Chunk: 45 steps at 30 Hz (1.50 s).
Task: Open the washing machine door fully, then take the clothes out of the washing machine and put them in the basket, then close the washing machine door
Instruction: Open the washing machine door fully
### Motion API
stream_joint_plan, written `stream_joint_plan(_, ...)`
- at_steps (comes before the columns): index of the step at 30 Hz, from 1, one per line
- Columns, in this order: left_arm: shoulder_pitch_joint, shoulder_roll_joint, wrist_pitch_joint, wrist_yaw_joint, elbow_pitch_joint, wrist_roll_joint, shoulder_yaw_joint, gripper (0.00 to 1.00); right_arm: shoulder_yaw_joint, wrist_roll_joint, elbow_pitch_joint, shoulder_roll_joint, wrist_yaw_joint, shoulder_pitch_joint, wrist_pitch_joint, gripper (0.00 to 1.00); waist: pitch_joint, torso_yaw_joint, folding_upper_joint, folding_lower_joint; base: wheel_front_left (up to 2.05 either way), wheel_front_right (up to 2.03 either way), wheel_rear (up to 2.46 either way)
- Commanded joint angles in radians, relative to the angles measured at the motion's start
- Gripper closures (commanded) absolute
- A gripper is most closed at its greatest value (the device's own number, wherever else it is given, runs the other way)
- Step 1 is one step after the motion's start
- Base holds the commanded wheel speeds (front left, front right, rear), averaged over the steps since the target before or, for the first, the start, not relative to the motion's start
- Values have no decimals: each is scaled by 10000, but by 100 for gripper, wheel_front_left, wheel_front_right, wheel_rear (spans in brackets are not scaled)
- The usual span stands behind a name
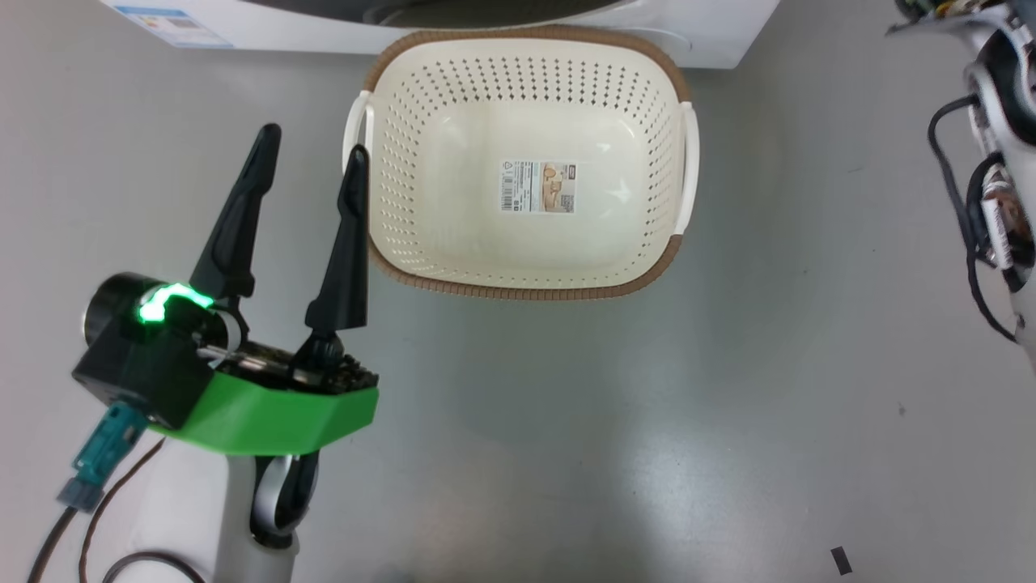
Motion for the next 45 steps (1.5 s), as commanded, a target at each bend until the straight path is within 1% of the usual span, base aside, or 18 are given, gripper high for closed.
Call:
stream_joint_plan(1, -46, 180, -46, -54, -236, -14, 279, 0, -17, 70, -235, 125, 8, -131, 74, 100, 102, 73, 0, 0, 0, 0, 0)
stream_joint_plan(11, -175, 153, -46, -54, -232, -79, 190, 0, 52, 73, 129, 164, 8, -886, 745, 100, 464, 163, 0, 0, 0, 0, 0)
stream_joint_plan(20, -150, 143, -46, -54, -195, -67, 227, 0, 248, 364, 538, 367, 8, -1311, 1805, 100, 556, 96, 0, 0, 0, 0, 0)
stream_joint_plan(30, 25, 133, -46, -54, -83, -20, 377, 0, 527, 428, 563, 574, 8, -1023, 2764, 100, 309, -70, 0, 0, 0, 0, 0)
stream_joint_plan(38, 152, 128, -46, -54, 97, 91, 696, 0, 702, 303, 596, 718, 8, -660, 3147, 100, -28, -236, 0, 0, 0, 0, 0)
stream_joint_plan(45, 271, 122, -46, -54, 426, 116, 775, 0, 915, 224, 471, 787, 8, -190, 3641, 100, -482, -309, 0, 0, 0, 0, 0)
